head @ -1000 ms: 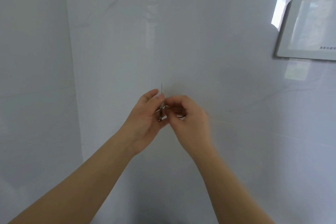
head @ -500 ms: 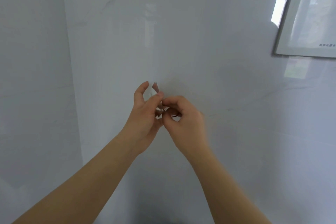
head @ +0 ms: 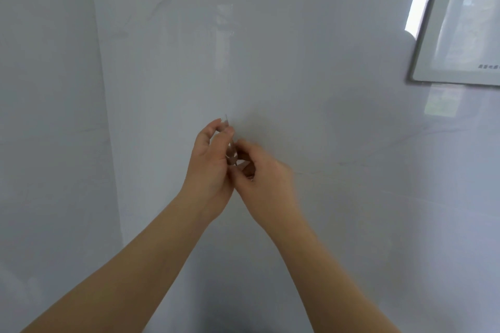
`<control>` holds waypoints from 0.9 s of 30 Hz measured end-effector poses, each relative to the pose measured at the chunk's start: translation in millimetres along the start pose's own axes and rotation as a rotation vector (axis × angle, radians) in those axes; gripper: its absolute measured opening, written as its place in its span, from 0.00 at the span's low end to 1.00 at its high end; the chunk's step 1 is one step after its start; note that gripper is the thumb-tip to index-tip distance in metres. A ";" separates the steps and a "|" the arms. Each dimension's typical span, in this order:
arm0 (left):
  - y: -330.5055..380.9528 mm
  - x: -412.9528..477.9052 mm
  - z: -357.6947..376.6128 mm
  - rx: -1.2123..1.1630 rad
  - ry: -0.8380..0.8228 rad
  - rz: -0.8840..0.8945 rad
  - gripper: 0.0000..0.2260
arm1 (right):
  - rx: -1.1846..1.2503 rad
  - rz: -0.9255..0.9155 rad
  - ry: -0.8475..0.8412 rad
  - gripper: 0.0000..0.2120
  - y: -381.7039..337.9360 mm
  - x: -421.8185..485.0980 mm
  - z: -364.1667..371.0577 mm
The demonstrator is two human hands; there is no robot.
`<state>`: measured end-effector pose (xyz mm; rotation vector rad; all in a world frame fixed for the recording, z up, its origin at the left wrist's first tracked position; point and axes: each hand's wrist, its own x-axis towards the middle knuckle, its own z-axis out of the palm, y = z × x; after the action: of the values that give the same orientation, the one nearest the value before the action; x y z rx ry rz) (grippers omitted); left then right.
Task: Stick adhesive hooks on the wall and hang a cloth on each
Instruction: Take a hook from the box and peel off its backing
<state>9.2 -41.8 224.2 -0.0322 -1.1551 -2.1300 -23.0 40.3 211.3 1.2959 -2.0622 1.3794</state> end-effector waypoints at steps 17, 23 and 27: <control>11.4 6.6 -4.8 -0.314 -0.227 -0.176 0.12 | -0.392 -0.544 0.558 0.12 10.7 -22.9 29.1; 14.8 4.7 -6.6 -0.261 -0.323 -0.166 0.10 | -0.035 -0.243 0.570 0.14 3.4 -10.3 14.1; 15.3 5.1 -4.5 -0.205 -0.281 -0.151 0.10 | -0.034 -0.088 0.394 0.19 6.8 -4.4 10.7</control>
<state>15.7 -53.5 234.4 -0.3583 -1.1184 -2.4298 -24.3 34.0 199.5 0.9917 -1.7358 1.4207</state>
